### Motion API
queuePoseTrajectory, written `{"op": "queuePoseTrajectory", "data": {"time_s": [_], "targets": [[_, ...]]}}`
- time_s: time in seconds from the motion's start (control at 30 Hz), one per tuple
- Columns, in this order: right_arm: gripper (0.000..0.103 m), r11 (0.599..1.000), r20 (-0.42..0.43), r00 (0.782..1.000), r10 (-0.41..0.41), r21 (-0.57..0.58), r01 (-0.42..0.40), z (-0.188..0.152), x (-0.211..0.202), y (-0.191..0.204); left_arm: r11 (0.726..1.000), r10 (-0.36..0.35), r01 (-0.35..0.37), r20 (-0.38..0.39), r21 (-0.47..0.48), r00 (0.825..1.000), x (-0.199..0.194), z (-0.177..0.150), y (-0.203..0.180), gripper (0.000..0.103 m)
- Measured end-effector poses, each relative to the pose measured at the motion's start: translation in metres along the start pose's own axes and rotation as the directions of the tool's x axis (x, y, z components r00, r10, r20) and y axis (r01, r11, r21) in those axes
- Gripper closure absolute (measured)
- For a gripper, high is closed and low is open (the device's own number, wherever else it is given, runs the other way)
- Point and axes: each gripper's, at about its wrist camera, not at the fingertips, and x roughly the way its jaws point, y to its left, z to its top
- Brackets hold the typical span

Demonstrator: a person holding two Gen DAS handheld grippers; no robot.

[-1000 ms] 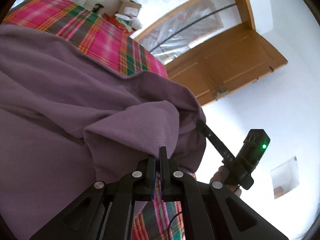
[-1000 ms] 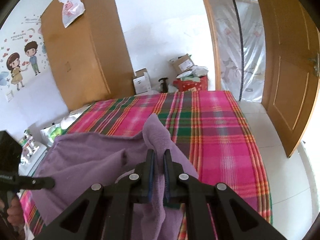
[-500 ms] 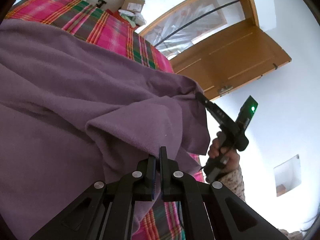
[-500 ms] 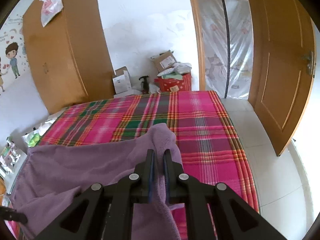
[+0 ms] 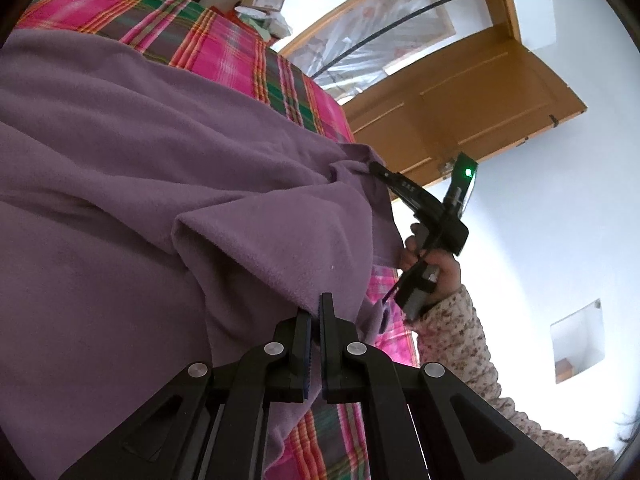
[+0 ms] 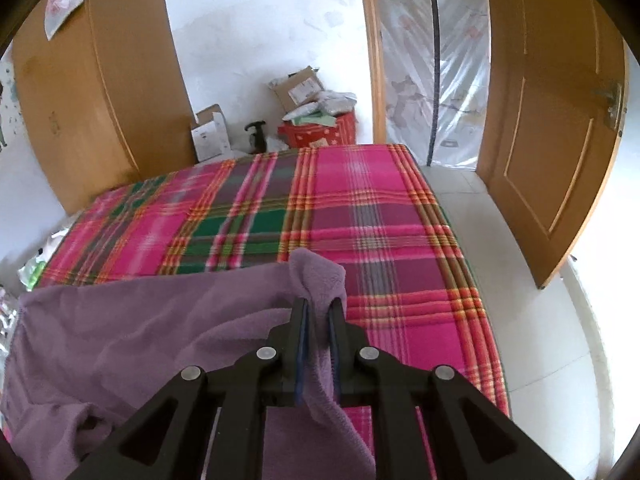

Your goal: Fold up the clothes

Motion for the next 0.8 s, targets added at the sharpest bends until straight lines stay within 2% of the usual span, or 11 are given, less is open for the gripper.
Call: {"op": "queuePoseTrajectory", "data": {"time_s": [0.1, 0.17, 0.27, 0.33, 0.47, 0.63, 0.8], "targets": [[0.085, 1.0, -0.014, 1.0, 0.016, 0.026, -0.015, -0.006, -0.01, -0.002, 1.0, 0.002, -0.002, -0.006, -0.001, 1.0, 0.002, 0.002, 0.001, 0.1], [0.076, 0.999, -0.019, 0.999, 0.026, 0.041, -0.025, -0.01, -0.019, -0.001, 1.0, 0.008, -0.009, -0.008, -0.008, 1.0, 0.001, 0.002, 0.001, 0.1], [0.071, 0.999, 0.011, 0.999, 0.035, 0.028, -0.035, -0.017, -0.046, 0.006, 1.0, 0.022, -0.022, -0.009, -0.02, 1.0, 0.004, 0.003, 0.005, 0.092], [0.07, 0.998, 0.033, 0.998, 0.05, 0.026, -0.051, -0.024, -0.067, 0.012, 1.0, 0.024, -0.025, -0.011, -0.019, 1.0, 0.0, 0.001, 0.004, 0.08], [0.069, 0.995, 0.078, 0.993, 0.093, 0.025, -0.096, -0.045, -0.112, 0.03, 0.999, 0.029, -0.03, -0.009, -0.026, 1.0, -0.016, -0.008, 0.005, 0.073], [0.066, 0.983, 0.083, 0.98, 0.181, -0.022, -0.18, -0.087, -0.157, 0.064, 0.996, 0.089, -0.088, 0.034, -0.029, 0.995, -0.05, -0.025, 0.017, 0.073], [0.066, 0.965, 0.046, 0.965, 0.258, -0.06, -0.255, -0.135, -0.185, 0.106, 0.983, 0.164, -0.154, 0.094, -0.1, 0.982, -0.098, -0.047, 0.047, 0.073]]}}
